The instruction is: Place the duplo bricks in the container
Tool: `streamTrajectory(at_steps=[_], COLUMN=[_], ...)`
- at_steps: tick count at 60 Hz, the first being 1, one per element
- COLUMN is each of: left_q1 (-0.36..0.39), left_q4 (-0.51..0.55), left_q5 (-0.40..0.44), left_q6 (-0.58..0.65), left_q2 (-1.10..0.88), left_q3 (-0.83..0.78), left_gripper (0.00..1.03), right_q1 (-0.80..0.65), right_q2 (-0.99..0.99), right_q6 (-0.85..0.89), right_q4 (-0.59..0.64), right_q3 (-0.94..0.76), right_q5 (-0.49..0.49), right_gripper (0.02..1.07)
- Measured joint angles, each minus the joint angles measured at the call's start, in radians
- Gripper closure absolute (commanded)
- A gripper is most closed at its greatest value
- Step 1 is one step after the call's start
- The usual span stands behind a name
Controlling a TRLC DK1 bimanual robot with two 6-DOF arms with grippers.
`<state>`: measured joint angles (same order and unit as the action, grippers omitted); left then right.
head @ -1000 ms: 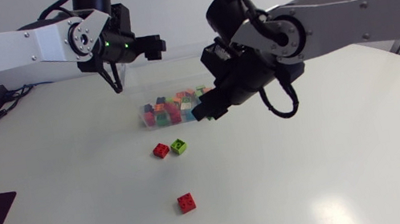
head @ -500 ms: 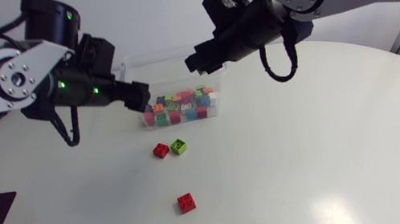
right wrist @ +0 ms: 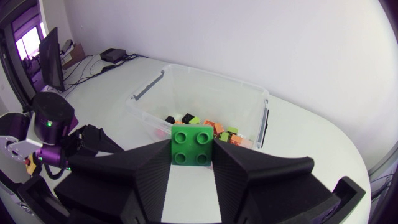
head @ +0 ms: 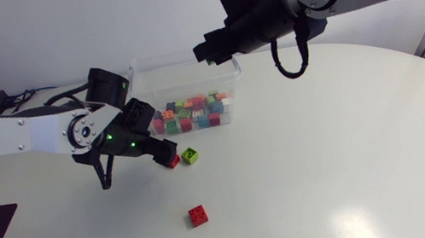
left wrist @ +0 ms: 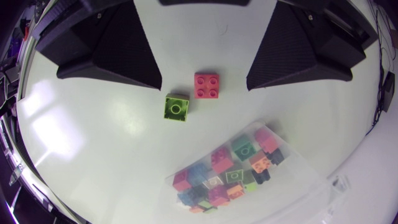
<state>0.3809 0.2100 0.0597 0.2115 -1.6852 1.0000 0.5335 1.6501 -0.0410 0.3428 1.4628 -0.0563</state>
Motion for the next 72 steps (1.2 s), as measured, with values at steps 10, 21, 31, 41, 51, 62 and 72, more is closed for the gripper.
streamTrajectory(at_steps=[10,21,31,41,51,62,72], left_q1=[-0.013,-0.026,-0.027,-0.034,-0.052,-0.056,-0.056], left_q4=[-0.019,-0.023,-0.054,-0.072,-0.074,-0.063,-0.043], left_q5=[0.045,0.049,0.053,0.059,0.097,0.119,0.125], left_q6=[0.038,0.076,0.082,0.085,0.092,0.104,0.113], left_q2=[-0.087,-0.161,-0.217,-0.253,-0.274,-0.285,-0.287], left_q3=[0.002,0.022,0.049,0.08,0.106,0.117,0.123], left_gripper=[0.12,0.12,0.12,0.22,0.47,0.82,0.89], right_q1=[0.0,0.0,-0.005,-0.014,-0.019,-0.028,-0.032], right_q2=[0.016,0.045,0.071,0.098,0.134,0.173,0.202], right_q6=[-0.001,-0.001,-0.003,-0.004,-0.004,-0.004,-0.004], right_q4=[-0.01,-0.01,-0.033,-0.067,-0.086,-0.128,-0.145], right_q3=[0.017,0.053,0.064,0.068,0.091,0.12,0.126], right_q5=[-0.001,-0.004,-0.014,-0.019,-0.019,-0.019,-0.019], right_gripper=[0.85,0.85,0.85,0.85,0.83,0.83,0.83])
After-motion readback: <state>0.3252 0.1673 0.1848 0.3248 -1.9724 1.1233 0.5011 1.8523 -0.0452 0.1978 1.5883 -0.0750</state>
